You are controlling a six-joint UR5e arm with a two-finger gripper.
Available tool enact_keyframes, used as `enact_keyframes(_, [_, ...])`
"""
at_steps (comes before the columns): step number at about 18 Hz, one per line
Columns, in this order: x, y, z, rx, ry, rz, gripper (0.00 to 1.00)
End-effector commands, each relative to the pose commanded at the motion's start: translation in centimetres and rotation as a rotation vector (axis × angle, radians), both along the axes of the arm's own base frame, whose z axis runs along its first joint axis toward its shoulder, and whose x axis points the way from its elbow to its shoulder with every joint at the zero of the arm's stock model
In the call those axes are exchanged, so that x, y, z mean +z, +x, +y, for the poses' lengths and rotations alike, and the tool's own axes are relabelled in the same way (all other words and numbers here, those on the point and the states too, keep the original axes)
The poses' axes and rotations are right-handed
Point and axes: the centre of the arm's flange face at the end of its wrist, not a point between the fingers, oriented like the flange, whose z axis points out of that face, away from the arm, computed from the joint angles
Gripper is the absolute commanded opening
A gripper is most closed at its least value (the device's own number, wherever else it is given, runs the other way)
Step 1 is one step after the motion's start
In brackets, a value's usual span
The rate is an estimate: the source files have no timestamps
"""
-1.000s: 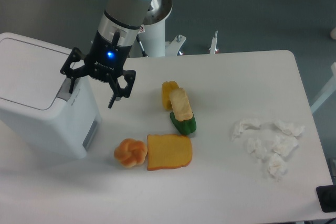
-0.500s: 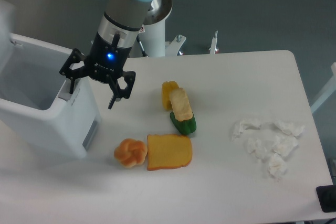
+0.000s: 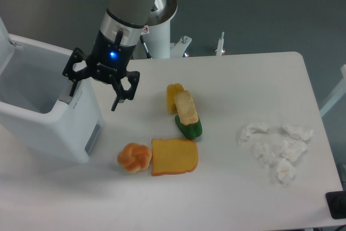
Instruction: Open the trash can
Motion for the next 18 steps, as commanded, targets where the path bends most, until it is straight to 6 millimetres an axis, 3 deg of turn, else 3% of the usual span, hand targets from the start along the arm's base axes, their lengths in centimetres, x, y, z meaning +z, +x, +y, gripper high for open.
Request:
enact_keyframes(2, [1.1, -0.8, -0.1, 0.008, 0.018, 0.022, 1.00])
enact_keyframes(3, [1.5, -2.4, -0.6, 0.033, 0.023, 0.030, 1.00])
enact_keyframes(8, [0.5, -8.5, -1.5, -0.027, 0.014, 0.167, 1.00])
enact_keyframes(12, [-4.1, -14.0, -3.4, -0.153, -0.083, 0.300, 1.00])
enact_keyframes(18, [-10.5, -19.8, -4.5, -0.278, -0.245, 0.385, 1.00])
